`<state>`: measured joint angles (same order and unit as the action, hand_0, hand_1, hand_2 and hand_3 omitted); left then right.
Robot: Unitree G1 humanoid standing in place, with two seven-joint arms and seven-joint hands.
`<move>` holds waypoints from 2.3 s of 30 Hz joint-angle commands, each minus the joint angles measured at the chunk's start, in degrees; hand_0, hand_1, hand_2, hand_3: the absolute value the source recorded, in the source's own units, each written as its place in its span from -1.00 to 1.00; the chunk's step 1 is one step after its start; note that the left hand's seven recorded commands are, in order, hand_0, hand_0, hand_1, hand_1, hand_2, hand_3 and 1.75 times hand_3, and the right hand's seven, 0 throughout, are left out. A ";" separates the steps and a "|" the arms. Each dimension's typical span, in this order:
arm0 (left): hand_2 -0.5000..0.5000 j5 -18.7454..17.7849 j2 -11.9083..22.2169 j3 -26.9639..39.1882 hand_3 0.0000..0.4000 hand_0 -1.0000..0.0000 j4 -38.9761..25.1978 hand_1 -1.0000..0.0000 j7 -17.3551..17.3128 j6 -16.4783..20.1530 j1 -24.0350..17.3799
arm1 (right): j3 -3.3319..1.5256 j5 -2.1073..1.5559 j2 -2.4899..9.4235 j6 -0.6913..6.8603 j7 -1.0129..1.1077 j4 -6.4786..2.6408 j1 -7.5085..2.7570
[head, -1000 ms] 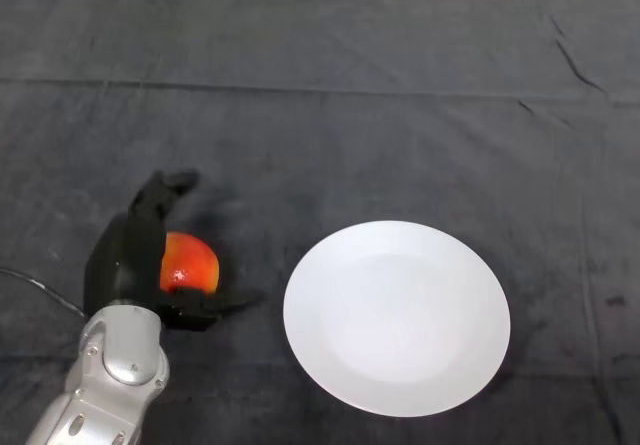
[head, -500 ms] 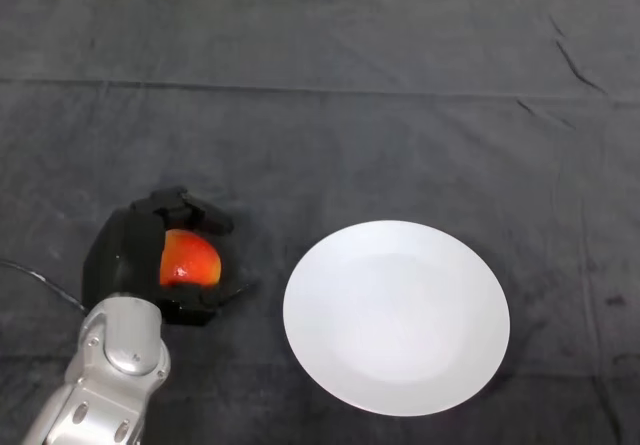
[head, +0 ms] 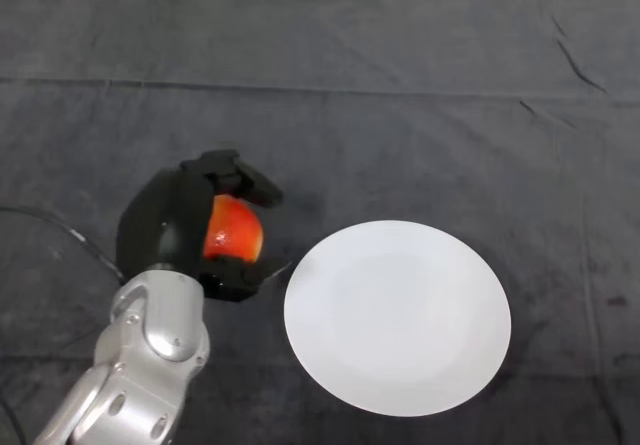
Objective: Move the apple to the plate
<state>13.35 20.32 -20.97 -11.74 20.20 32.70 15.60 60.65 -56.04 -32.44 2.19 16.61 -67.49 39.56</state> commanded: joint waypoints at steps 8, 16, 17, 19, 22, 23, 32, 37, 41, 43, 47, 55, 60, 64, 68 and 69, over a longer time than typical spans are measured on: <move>0.00 4.87 -0.18 -5.94 1.00 -1.00 -4.22 -1.00 1.55 0.88 5.39 | 0.10 -1.15 -1.22 -0.03 -0.20 0.46 0.70; 0.00 4.84 -1.29 -9.85 1.00 -1.00 -0.70 -1.00 2.51 -2.06 6.90 | 0.13 -1.17 -1.27 -0.04 -0.15 0.35 0.74; 0.00 4.76 -1.49 -10.32 1.00 -1.00 -0.31 -1.00 2.58 -2.20 7.14 | 0.14 -1.17 -1.27 -0.04 -0.14 0.33 0.74; 0.00 4.54 -2.02 -11.46 1.00 -1.00 0.60 -1.00 2.76 -2.40 7.77 | 0.14 -1.17 -1.28 -0.05 -0.13 0.31 0.75; 0.00 4.05 -2.86 -13.21 1.00 -1.00 1.85 -1.00 3.08 -2.49 8.74 | 0.15 -1.17 -1.30 -0.05 -0.11 0.28 0.76; 0.00 3.87 -3.15 -13.81 1.00 -1.00 2.25 -1.00 3.24 -2.50 9.04 | 0.15 -1.17 -1.30 -0.05 -0.10 0.27 0.76; 0.00 0.28 -5.44 -20.27 1.00 -1.00 6.85 -1.00 5.11 -3.59 12.11 | 0.17 -1.18 -1.35 -0.06 -0.05 0.17 0.79; 0.00 -2.54 -6.44 -24.29 1.00 -1.00 9.57 -1.00 6.22 -4.56 13.91 | 0.18 -1.19 -1.38 -0.07 -0.02 0.10 0.81; 0.00 -5.11 -6.78 -27.23 1.00 -1.00 11.67 -1.00 6.64 -5.61 15.50 | 0.19 -1.19 -1.40 -0.08 0.01 0.04 0.82; 0.00 -6.14 -6.71 -28.18 1.00 -1.00 12.53 -1.00 6.54 -6.25 16.11 | 0.20 -1.19 -1.42 -0.08 0.02 0.02 0.83; 0.00 -7.94 -6.32 -29.78 1.00 -1.00 14.32 -1.00 6.04 -7.80 17.07 | 0.21 -1.20 -1.44 -0.09 0.05 -0.04 0.85; 0.00 -10.01 -5.86 -32.02 1.00 -1.00 15.73 -1.00 5.25 -8.49 18.06 | 0.24 -1.21 -1.48 -0.10 0.10 -0.14 0.88; 0.12 -10.96 -5.67 -32.86 1.00 -0.76 16.11 -1.00 4.73 -8.32 18.52 | 0.25 -1.21 -1.51 -0.11 0.13 -0.19 0.90; 0.10 -11.58 -5.38 -33.16 -0.22 0.43 16.02 0.22 4.14 -7.89 18.89 | 0.26 -1.21 -1.52 -0.11 0.15 -0.23 0.91; 0.00 -11.95 -5.10 -33.25 -1.00 1.00 15.55 1.00 3.66 -7.22 19.16 | 0.26 -1.21 -1.54 -0.12 0.17 -0.26 0.92; 0.00 -12.02 -5.03 -33.24 -1.00 1.00 15.40 1.00 3.56 -7.04 19.22 | 0.27 -1.21 -1.54 -0.12 0.17 -0.27 0.92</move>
<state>1.47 14.15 -53.34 2.44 24.25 25.63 32.45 60.67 -56.05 -32.45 2.18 16.62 -67.49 39.56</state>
